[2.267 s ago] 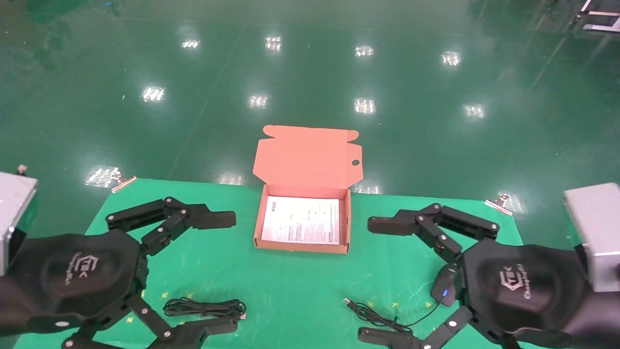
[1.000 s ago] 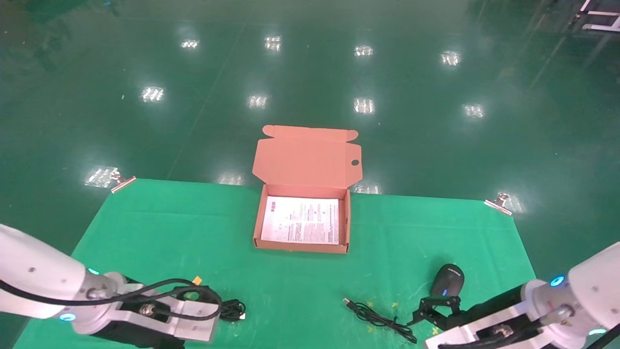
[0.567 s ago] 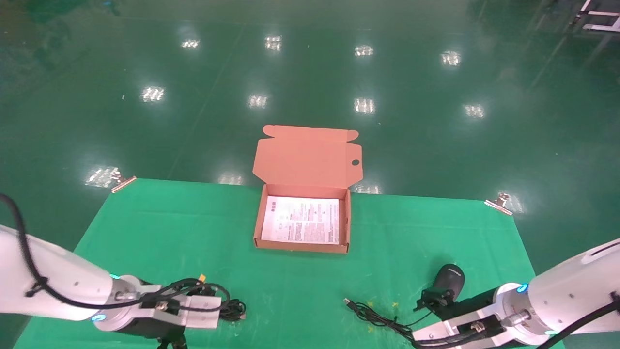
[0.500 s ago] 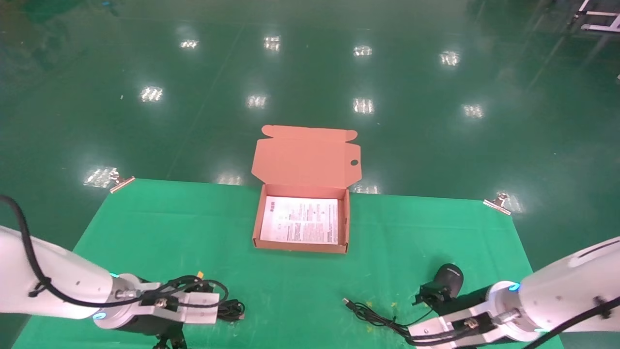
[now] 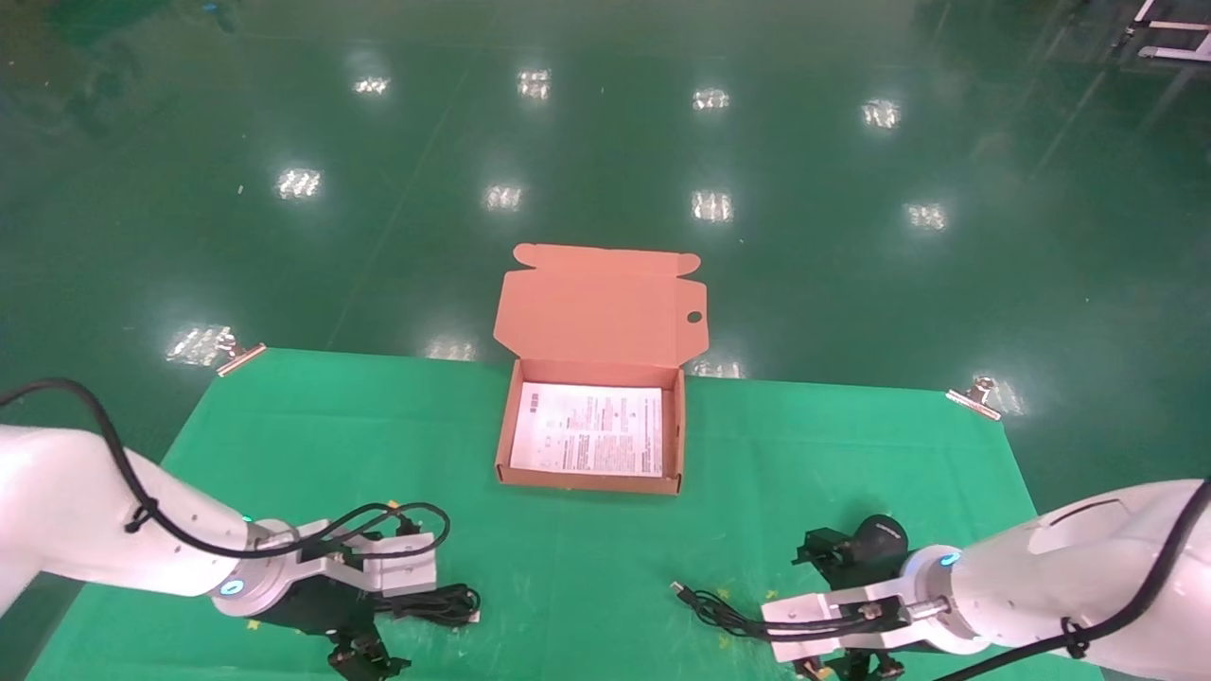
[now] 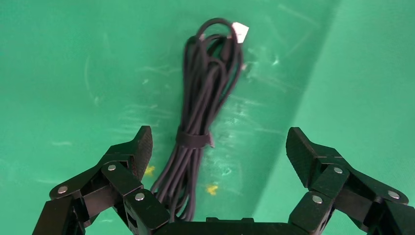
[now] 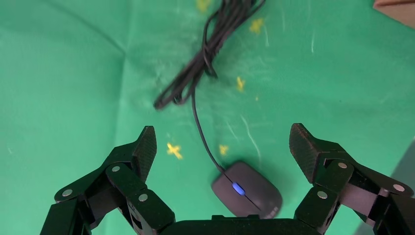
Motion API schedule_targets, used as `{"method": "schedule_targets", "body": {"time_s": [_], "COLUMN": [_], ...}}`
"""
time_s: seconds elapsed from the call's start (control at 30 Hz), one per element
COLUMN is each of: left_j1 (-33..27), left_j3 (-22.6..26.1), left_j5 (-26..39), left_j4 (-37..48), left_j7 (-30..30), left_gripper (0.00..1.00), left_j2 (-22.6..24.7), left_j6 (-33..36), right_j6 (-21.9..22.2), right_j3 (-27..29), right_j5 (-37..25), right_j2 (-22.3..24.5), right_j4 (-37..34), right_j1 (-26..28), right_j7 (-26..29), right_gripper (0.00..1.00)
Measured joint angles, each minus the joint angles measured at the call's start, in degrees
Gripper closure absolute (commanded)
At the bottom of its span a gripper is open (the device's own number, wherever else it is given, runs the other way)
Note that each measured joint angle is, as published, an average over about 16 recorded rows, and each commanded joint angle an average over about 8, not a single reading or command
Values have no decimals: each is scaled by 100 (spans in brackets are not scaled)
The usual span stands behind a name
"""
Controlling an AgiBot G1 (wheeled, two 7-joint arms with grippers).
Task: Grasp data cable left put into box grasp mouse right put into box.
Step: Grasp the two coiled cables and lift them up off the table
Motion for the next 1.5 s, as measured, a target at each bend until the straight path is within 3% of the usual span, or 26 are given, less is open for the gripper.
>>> {"method": "schedule_targets", "body": {"time_s": [0.23, 0.47, 0.5, 0.73, 0.77, 1.5], "left_j1": [-150, -273, -287, -355, -361, -367], "left_j3": [-88, -150, -156, -198, -202, -210], "left_j5": [-163, -286, -298, -367, -374, -386], "left_j4": [1033, 1709, 1781, 2119, 2145, 2156], "left_j7": [340, 675, 717, 902, 917, 931], "left_gripper": [0, 0, 1, 86, 98, 100], "left_j2": [282, 455, 472, 548, 553, 554], "left_j6": [-213, -342, -357, -432, -439, -452], "right_j6": [87, 201, 219, 331, 339, 340], "right_j3": [91, 138, 137, 117, 115, 110], "right_j5": [210, 469, 487, 523, 523, 522], "right_j2": [-287, -649, -700, -960, -980, -995], "right_j4": [-538, -1359, -1472, -2036, -2082, -2118], "right_j1": [-26, 10, 19, 56, 59, 69], "right_j7": [221, 76, 34, -174, -190, -208], "right_gripper": [0, 0, 10, 97, 100, 100]}}
